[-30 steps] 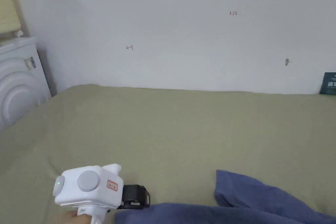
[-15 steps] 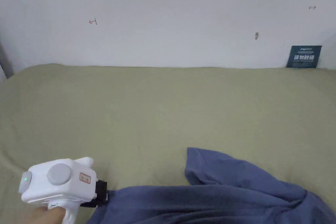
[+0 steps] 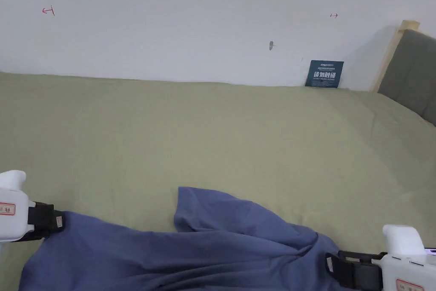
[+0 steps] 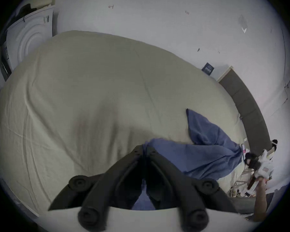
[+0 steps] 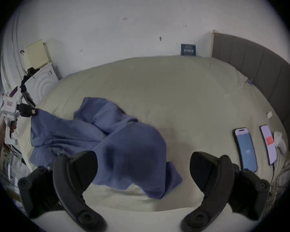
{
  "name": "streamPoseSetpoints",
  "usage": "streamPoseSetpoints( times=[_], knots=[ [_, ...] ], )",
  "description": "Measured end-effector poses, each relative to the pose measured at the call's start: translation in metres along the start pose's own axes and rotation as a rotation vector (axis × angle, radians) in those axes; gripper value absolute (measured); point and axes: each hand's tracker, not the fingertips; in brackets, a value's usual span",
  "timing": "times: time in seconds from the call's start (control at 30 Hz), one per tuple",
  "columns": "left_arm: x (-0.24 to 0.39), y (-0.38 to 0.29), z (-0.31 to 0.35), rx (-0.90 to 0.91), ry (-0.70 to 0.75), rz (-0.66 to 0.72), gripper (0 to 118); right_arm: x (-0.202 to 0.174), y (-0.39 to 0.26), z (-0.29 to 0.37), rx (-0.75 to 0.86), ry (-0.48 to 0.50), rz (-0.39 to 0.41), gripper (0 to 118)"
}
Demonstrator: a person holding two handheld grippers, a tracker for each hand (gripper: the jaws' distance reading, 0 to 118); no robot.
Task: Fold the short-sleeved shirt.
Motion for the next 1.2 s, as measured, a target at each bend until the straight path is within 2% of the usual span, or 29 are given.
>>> streamPoseSetpoints(
  times=[0.07,0.1,0.13,0.17,0.2,0.23,0.27,0.3,0.4,0.5,0.63,0.8,0.97,1.2],
  knots=[
    [-0.001,0.000,0.006,0.021,-0.011,0.012,2,0.005,-0.005,-0.012,-0.020,0.012,-0.030,111],
    [-0.001,0.000,0.008,0.026,-0.016,0.015,2,0.007,-0.007,-0.018,-0.035,0.026,-0.056,107],
    [-0.005,0.002,0.007,0.030,-0.018,0.017,2,0.007,-0.007,-0.023,-0.048,0.029,-0.077,97],
    [-0.005,0.003,0.009,0.035,-0.020,0.018,2,0.006,-0.007,-0.025,-0.056,0.049,-0.089,97],
    [-0.006,0.003,0.010,0.039,-0.020,0.018,2,0.004,-0.007,-0.027,-0.073,0.086,-0.099,92],
    [-0.006,0.002,0.012,0.047,-0.020,0.016,2,0.003,-0.005,-0.027,-0.062,0.082,-0.091,66],
    [-0.007,0.003,0.011,0.054,-0.022,0.015,2,-0.001,-0.004,-0.028,-0.062,0.088,-0.072,36],
    [-0.008,0.003,0.012,0.060,-0.023,0.014,2,-0.009,-0.003,-0.026,-0.049,0.058,-0.013,12],
    [-0.008,0.005,0.017,0.105,-0.009,0.008,2,-0.027,0.004,-0.015,-0.005,0.022,0.095,9],
    [-0.006,0.009,0.027,0.182,0.005,0.016,2,-0.034,0.013,-0.002,0.051,0.022,0.127,9],
    [-0.019,0.031,0.043,0.294,-0.027,0.043,2,-0.036,0.036,0.016,0.146,0.055,0.095,9],
    [-0.002,0.054,0.077,0.377,-0.061,0.008,2,-0.032,0.076,0.035,0.271,0.067,0.031,9],
    [0.018,0.091,0.115,0.475,-0.078,-0.061,2,-0.027,0.128,0.043,0.358,0.059,0.019,9],
    [0.036,0.150,0.148,0.580,-0.065,-0.129,2,-0.029,0.211,0.056,0.466,0.039,0.043,9]
  ],
)
